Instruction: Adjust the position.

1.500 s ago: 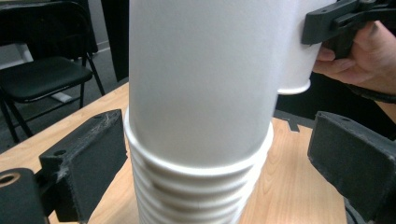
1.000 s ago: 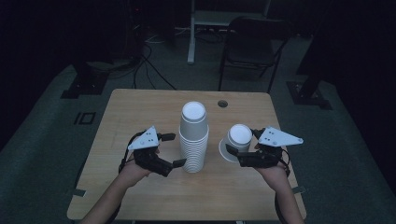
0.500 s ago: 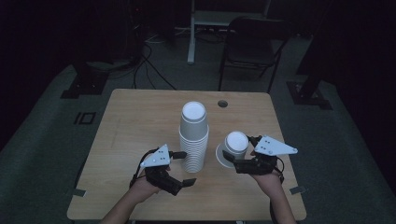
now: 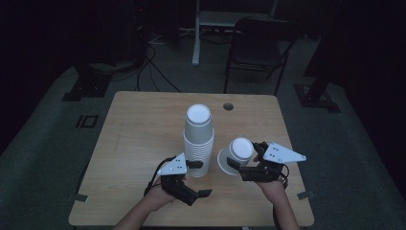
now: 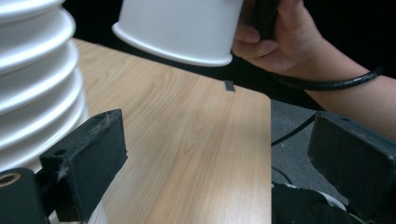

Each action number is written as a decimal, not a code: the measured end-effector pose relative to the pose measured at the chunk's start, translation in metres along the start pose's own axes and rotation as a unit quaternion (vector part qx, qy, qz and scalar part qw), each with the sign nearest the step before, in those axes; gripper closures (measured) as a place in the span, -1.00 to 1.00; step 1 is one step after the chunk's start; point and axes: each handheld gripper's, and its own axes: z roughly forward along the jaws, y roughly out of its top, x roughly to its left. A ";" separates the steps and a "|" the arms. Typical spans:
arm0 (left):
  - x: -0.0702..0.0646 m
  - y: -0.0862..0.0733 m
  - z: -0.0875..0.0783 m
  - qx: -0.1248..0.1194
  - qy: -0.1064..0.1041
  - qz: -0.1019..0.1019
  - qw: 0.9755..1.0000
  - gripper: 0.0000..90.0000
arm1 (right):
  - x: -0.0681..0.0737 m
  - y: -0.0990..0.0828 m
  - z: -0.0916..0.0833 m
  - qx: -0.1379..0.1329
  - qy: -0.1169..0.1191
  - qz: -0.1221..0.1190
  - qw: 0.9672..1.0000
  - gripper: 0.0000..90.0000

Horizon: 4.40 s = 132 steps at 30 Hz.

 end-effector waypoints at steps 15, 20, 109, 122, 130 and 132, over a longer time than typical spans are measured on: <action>-0.002 0.005 0.019 -0.018 -0.015 -0.003 1.000 -0.86 | 0.006 0.003 0.000 -0.013 0.001 -0.010 1.000 -0.52; 0.000 0.012 0.022 -0.027 -0.019 0.000 0.999 -0.86 | 0.009 0.009 -0.003 -0.029 0.012 -0.011 0.999 -0.53; 0.000 0.002 0.007 0.065 -0.048 0.135 0.988 0.91 | 0.009 0.023 -0.017 0.070 0.071 -0.037 0.994 -0.58; -0.001 -0.008 0.018 0.144 -0.030 0.154 0.977 0.91 | 0.024 0.022 0.004 0.248 0.078 -0.112 0.959 -0.48; 0.002 -0.006 0.014 0.142 -0.030 0.144 0.979 0.91 | 0.025 0.006 0.018 0.293 0.083 -0.115 0.945 -0.46; 0.001 -0.005 0.013 0.142 -0.026 0.149 0.978 0.91 | 0.024 0.006 0.018 0.291 0.087 -0.112 0.946 -0.46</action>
